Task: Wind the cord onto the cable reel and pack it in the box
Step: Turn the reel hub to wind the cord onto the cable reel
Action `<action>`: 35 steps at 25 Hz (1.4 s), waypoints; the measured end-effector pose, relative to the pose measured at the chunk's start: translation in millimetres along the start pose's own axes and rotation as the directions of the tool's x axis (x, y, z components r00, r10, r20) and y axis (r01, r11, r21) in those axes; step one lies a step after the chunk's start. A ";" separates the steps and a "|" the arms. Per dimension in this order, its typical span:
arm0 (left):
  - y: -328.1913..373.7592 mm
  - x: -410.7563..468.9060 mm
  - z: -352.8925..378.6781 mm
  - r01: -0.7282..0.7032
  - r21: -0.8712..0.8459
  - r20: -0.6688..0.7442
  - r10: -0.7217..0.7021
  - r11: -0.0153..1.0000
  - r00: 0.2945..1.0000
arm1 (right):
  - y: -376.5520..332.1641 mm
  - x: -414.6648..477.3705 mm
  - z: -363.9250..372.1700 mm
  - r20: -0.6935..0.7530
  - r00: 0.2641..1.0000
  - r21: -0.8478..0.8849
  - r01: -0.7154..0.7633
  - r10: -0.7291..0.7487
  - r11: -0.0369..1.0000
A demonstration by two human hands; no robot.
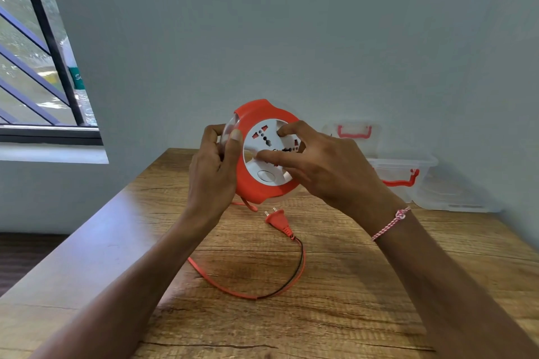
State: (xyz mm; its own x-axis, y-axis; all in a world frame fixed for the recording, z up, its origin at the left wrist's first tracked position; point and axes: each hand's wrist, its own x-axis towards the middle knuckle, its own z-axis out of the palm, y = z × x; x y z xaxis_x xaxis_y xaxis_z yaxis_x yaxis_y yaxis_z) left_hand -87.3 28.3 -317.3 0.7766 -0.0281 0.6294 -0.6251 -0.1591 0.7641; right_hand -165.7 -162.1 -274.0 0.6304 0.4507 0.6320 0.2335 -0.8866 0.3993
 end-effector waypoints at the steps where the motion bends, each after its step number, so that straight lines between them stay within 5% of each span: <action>1: 1.3 -0.5 -0.4 0.004 0.004 0.005 -0.004 1.000 1.000 | 0.5 -0.6 -0.5 0.000 1.000 -0.019 0.017 -0.017 1.000; 16: 3.6 -4.6 -0.7 -0.019 0.045 0.024 0.018 0.999 1.000 | -7.3 -3.1 4.4 -0.120 0.992 -0.045 -0.048 0.042 0.998; 23: 6.6 -10.5 4.1 -0.080 0.120 0.057 0.073 0.990 0.996 | -27.5 2.3 7.5 -0.198 0.914 0.174 -0.323 0.354 0.930; 27: 4.8 -9.0 4.4 -0.066 0.106 0.057 0.060 0.992 0.997 | -30.7 3.6 7.4 -0.100 0.862 0.286 -0.453 0.497 0.844; 31: 3.0 -6.8 2.6 -0.042 0.088 0.029 0.039 0.995 0.999 | -21.8 3.3 4.6 -0.117 0.907 0.233 -0.371 0.405 0.899; 35: 2.5 -1.7 -2.9 -0.019 0.059 0.018 0.018 0.998 1.000 | -5.5 0.3 -0.3 0.008 0.996 0.134 -0.091 0.091 0.987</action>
State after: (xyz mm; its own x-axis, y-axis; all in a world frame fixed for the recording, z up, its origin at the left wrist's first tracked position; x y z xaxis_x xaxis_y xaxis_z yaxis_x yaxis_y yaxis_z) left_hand -90.4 30.8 -316.0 0.7667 -0.0486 0.6402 -0.6338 -0.2166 0.7426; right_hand -167.0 -157.1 -275.8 0.6552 0.3676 0.6600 0.2726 -0.9298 0.2473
